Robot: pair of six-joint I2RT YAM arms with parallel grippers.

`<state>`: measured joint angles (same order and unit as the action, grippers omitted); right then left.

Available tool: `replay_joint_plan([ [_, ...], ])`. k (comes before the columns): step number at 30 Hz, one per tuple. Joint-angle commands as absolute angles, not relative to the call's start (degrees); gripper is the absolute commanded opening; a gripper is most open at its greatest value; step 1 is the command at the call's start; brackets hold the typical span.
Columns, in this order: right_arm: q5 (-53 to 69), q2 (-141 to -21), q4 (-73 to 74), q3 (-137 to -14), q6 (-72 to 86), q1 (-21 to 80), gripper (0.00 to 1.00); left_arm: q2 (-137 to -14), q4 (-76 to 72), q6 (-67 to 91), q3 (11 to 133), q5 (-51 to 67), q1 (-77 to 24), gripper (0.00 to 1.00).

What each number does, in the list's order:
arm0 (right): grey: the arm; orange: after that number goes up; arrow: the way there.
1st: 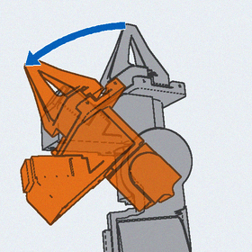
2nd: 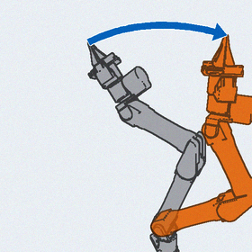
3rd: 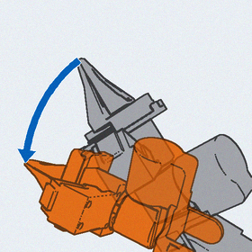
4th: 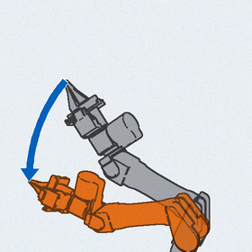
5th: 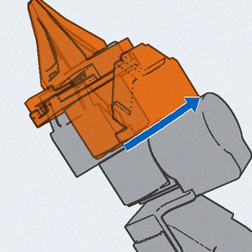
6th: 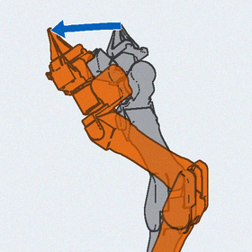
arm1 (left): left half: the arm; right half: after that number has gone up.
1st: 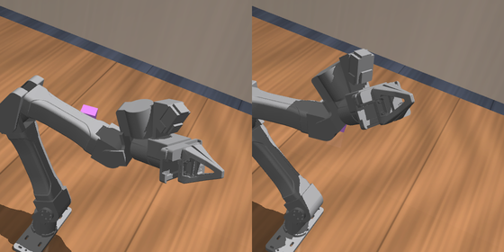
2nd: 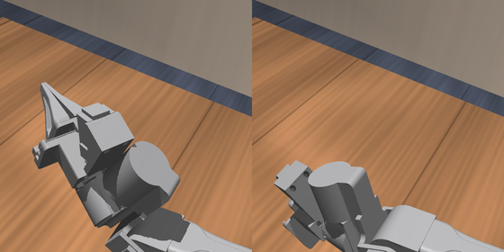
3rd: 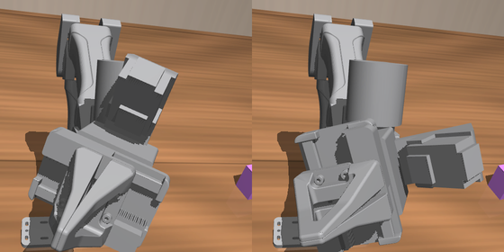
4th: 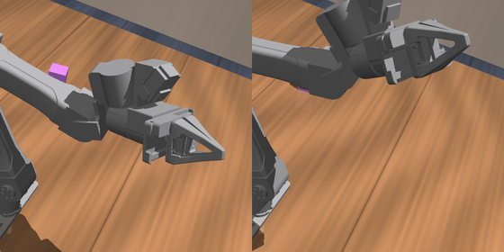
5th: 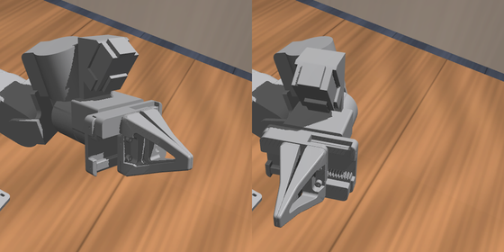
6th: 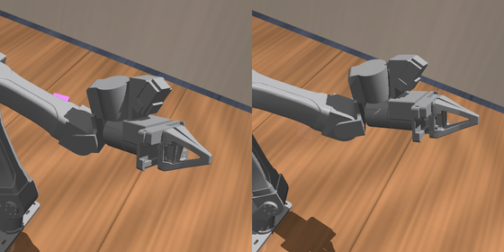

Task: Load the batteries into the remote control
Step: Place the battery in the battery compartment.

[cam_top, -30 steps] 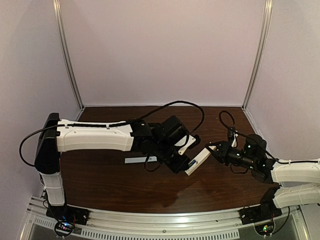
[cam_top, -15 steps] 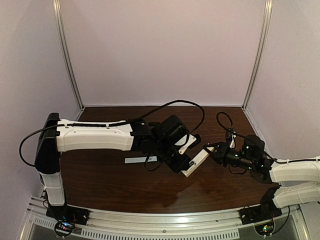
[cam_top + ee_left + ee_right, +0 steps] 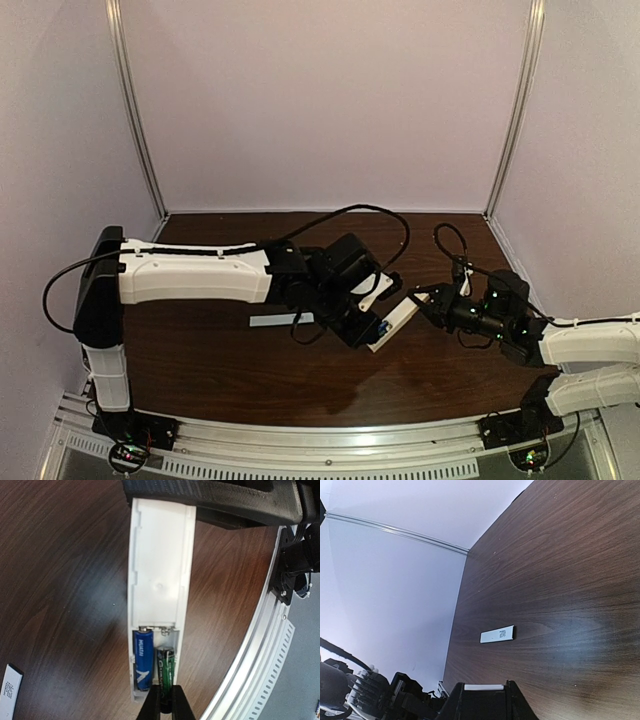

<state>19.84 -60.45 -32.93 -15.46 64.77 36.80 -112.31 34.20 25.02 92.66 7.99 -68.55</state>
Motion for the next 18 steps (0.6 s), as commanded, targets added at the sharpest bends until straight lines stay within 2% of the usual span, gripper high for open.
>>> replay_joint_plan([
  [1, 18.8, -60.2, -35.5, -15.2, 65.3, 37.3, 0.00, -114.6, 33.8, 26.5, 95.5, 8.6, -68.1, 0.01],
  [10, 19.7, -60.7, -37.0, -14.2, 66.4, 37.3, 0.00, -115.1, 34.7, 27.0, 97.0, 8.4, -67.4, 0.15],
  [14, 19.8, -60.3, -36.8, -13.7, 66.8, 37.3, 0.00, -114.6, 34.8, 26.7, 97.0, 9.2, -67.0, 0.26],
  [18, 19.6, -59.7, -36.0, -13.2, 67.1, 37.3, 0.00, -113.0, 34.2, 25.3, 96.6, 9.9, -67.0, 0.32],
])
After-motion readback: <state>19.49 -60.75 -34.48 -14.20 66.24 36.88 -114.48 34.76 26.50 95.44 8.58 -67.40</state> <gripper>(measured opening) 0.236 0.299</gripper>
